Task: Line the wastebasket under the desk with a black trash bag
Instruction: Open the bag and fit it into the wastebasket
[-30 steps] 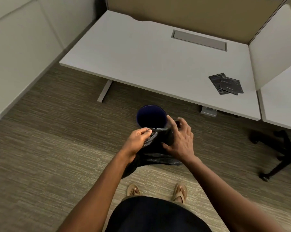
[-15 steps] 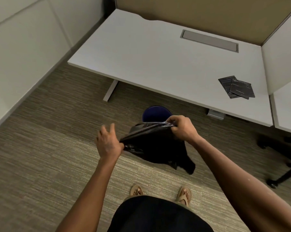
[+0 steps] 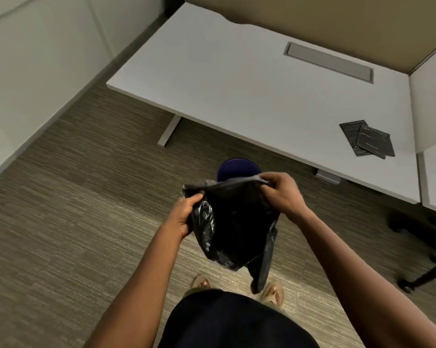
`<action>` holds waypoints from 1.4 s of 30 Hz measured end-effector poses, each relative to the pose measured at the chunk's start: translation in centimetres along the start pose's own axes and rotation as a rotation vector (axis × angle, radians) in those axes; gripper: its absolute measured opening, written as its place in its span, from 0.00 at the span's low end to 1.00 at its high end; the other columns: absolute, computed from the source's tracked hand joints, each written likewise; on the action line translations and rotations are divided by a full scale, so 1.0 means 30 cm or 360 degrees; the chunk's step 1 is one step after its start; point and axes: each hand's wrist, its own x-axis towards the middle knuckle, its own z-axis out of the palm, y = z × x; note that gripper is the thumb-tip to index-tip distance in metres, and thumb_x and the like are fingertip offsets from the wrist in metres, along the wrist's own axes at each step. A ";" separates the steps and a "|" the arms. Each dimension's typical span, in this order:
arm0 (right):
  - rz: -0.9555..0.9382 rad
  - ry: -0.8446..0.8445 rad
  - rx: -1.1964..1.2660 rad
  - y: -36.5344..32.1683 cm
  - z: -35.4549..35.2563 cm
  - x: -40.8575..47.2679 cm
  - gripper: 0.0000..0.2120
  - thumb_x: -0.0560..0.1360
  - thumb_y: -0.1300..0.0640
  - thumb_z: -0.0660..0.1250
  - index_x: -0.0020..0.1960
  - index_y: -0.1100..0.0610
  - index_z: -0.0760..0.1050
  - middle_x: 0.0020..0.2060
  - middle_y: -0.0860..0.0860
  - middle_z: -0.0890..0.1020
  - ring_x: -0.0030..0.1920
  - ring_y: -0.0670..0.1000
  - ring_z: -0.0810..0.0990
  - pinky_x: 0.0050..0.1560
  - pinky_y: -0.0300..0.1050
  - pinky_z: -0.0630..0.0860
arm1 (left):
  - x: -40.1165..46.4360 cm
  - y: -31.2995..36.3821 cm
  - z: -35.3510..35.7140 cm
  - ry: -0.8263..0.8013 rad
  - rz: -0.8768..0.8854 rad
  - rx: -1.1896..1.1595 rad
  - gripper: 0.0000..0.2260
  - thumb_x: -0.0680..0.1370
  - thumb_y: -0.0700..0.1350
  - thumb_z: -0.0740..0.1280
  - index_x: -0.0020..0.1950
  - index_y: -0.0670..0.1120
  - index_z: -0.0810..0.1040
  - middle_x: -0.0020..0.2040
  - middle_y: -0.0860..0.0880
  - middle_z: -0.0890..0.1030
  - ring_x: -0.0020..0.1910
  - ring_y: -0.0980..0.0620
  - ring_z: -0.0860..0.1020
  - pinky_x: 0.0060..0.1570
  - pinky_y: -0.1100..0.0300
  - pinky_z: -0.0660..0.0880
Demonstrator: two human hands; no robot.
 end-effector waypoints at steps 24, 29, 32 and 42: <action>0.0682 0.0304 0.0677 0.188 0.000 0.117 0.13 0.83 0.52 0.64 0.49 0.51 0.86 0.43 0.54 0.89 0.44 0.53 0.89 0.38 0.45 0.84 | 0.252 0.071 0.015 0.0445 0.0396 0.0930 0.13 0.73 0.34 0.77 0.51 0.49 0.81 0.46 0.50 0.85 0.49 0.48 0.85 0.42 0.62 0.79; 0.1118 0.0397 0.1375 0.249 -0.042 0.250 0.12 0.83 0.55 0.65 0.51 0.54 0.87 0.48 0.56 0.90 0.46 0.54 0.90 0.45 0.50 0.86 | 0.361 0.128 0.127 0.0587 0.0385 0.0619 0.06 0.75 0.38 0.76 0.47 0.48 0.82 0.48 0.44 0.87 0.45 0.47 0.84 0.47 0.53 0.81; 0.1014 0.0485 0.1499 0.284 -0.069 0.325 0.12 0.82 0.56 0.65 0.53 0.52 0.87 0.52 0.56 0.89 0.51 0.55 0.88 0.56 0.55 0.83 | 0.411 0.171 0.199 0.0525 0.0585 0.0598 0.05 0.76 0.41 0.76 0.44 0.51 0.85 0.42 0.51 0.88 0.44 0.54 0.84 0.44 0.59 0.80; 0.0498 0.0479 0.0910 0.449 -0.012 0.413 0.12 0.84 0.63 0.62 0.54 0.56 0.84 0.44 0.48 0.86 0.45 0.45 0.84 0.41 0.38 0.81 | 0.659 0.108 0.240 0.0508 0.0629 0.0591 0.09 0.79 0.42 0.73 0.46 0.57 0.85 0.43 0.60 0.88 0.45 0.64 0.85 0.43 0.70 0.79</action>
